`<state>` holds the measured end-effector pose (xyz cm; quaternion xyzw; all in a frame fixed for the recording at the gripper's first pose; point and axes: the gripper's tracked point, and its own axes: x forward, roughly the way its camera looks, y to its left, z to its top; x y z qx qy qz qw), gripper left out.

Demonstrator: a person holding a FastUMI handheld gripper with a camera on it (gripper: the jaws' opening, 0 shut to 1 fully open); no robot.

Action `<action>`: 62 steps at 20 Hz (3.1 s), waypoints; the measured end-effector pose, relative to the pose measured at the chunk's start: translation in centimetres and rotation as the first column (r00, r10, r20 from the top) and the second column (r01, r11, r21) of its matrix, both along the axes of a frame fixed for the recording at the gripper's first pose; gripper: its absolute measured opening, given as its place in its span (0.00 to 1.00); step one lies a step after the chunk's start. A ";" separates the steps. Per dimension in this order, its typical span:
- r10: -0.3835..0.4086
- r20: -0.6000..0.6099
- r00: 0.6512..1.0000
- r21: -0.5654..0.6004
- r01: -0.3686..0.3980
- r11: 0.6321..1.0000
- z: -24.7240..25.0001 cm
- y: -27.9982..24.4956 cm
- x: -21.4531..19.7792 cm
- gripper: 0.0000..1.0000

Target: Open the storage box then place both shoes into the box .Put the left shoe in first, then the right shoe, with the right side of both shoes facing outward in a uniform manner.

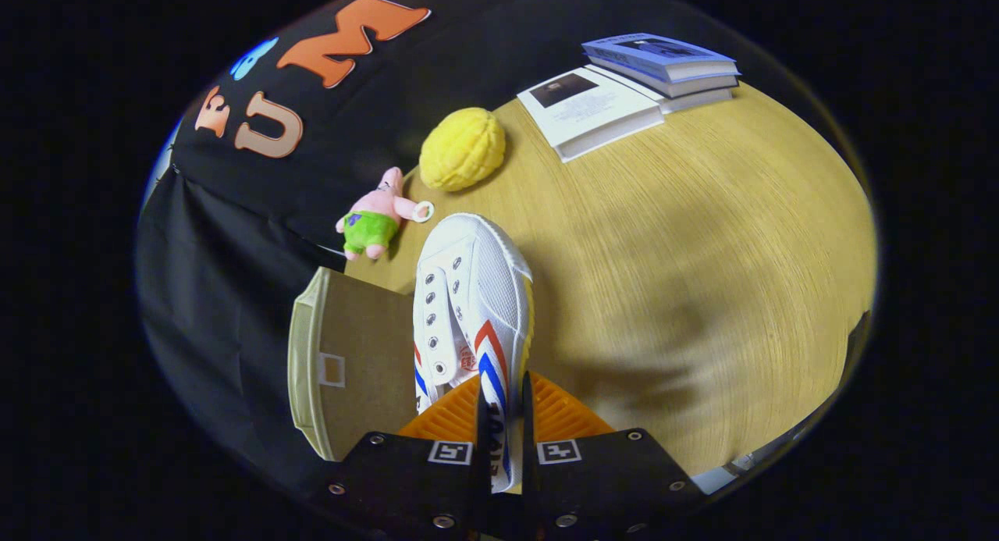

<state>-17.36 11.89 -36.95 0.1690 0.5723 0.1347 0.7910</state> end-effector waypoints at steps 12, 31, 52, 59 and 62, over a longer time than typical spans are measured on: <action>0.190 0.176 0.966 0.144 -0.216 0.966 10.2 14.1 2.2 0.15; 0.524 0.005 0.852 -0.198 -0.513 0.835 1.1 23.2 -4.8 0.18; 0.348 0.255 0.902 -0.063 -0.344 0.937 9.7 18.4 1.4 0.82; 0.211 0.532 0.820 -0.108 -0.182 0.977 18.1 11.5 8.1 0.95; 0.188 0.631 0.752 -0.133 -0.134 0.982 21.7 8.6 10.1 0.96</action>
